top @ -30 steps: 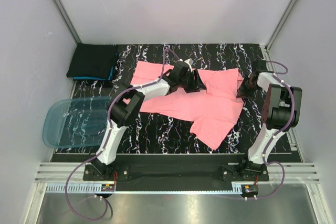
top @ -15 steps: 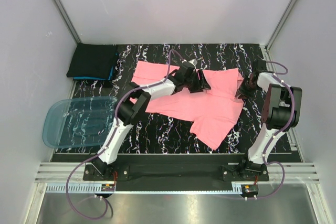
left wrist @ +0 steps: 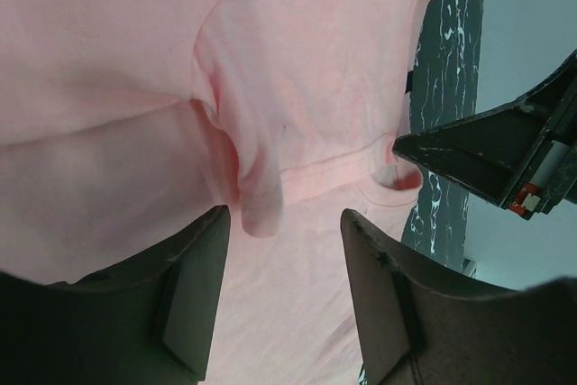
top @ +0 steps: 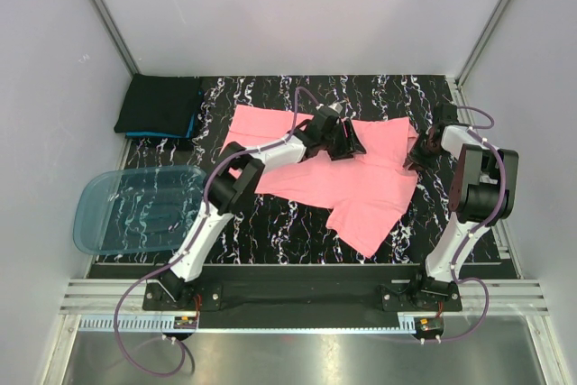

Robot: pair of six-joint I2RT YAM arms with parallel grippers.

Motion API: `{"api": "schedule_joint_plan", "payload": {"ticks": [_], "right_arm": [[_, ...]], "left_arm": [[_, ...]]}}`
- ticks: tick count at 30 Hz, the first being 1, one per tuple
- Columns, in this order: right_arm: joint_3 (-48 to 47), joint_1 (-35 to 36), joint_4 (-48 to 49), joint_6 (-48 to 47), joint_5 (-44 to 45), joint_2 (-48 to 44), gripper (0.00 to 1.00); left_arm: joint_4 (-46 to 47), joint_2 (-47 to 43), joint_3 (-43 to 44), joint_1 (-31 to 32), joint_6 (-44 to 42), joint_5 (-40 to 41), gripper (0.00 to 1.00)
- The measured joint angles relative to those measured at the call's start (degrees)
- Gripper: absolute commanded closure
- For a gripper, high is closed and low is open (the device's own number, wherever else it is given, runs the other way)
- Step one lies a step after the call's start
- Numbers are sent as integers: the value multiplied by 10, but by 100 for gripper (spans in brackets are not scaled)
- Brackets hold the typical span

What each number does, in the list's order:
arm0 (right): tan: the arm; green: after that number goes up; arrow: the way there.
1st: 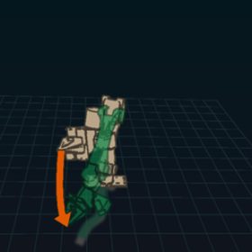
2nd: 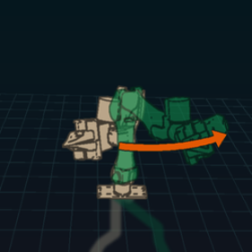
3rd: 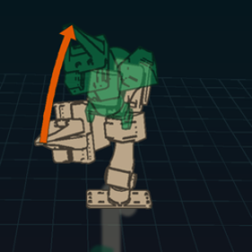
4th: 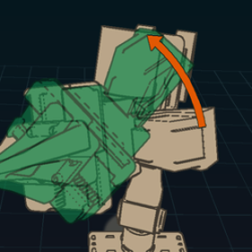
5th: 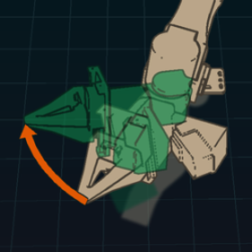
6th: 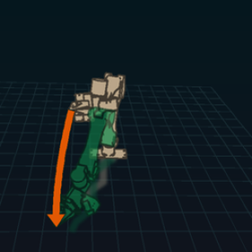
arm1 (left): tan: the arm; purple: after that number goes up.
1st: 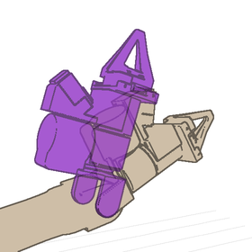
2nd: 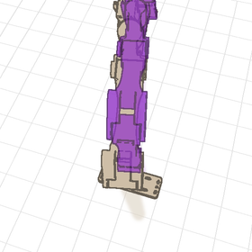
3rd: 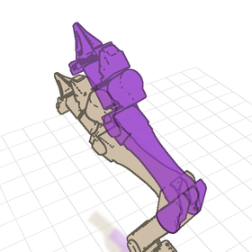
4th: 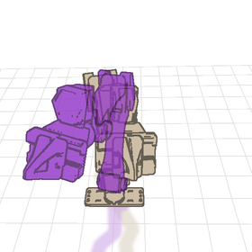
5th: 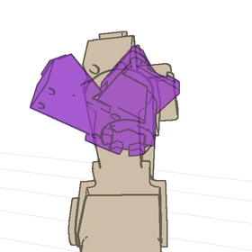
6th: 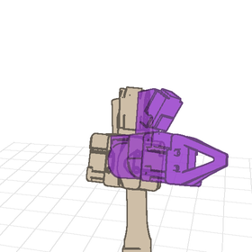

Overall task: Fold and stack the t-shirts
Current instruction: Fold the tshirt

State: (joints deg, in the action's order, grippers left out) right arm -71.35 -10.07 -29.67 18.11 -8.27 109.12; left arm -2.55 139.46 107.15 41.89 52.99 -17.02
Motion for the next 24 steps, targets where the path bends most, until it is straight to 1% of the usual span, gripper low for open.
{"api": "schedule_joint_plan", "payload": {"ticks": [2, 3, 5, 9, 10, 12, 13, 14, 16, 17, 18, 19, 24], "right_arm": [[0, 0, 0, 0, -2, 0, 70], [0, 0, 1, 0, -2, 0, 71], [0, 0, 1, 0, -3, 0, 71], [0, 0, 2, 0, -4, 0, 74], [0, 0, 2, 1, -4, 0, 74], [0, 0, 3, 2, -4, 0, 75], [0, 0, 3, 2, -4, 0, 76], [0, 0, 3, 1, -4, 0, 78], [0, 0, 3, 2, -4, 0, 85], [0, 0, 3, 1, -4, 0, 93], [0, 0, 3, 0, -4, 0, 98], [0, 0, 3, 2, -4, 0, 100], [-2, 0, -2, 2, -4, 0, 100]], "left_arm": [[0, 4, 5, 0, 3, 0, 49], [0, 6, 6, 0, 5, 0, 54], [-3, 10, 8, 0, 8, 0, 60], [-8, 20, 15, 0, 10, 0, 74], [-8, 23, 18, 0, 10, -1, 80], [-9, 27, 22, 0, 12, -1, 84], [-9, 29, 24, 0, 12, -1, 87], [-8, 31, 28, 0, 13, -1, 93], [-8, 32, 31, 0, 15, -2, 100], [-9, 32, 33, 0, 16, -3, 100], [-9, 32, 35, 0, 16, -3, 100], [-9, 32, 37, 0, 16, -3, 100], [-14, 32, 43, 0, 16, -3, 100]]}}
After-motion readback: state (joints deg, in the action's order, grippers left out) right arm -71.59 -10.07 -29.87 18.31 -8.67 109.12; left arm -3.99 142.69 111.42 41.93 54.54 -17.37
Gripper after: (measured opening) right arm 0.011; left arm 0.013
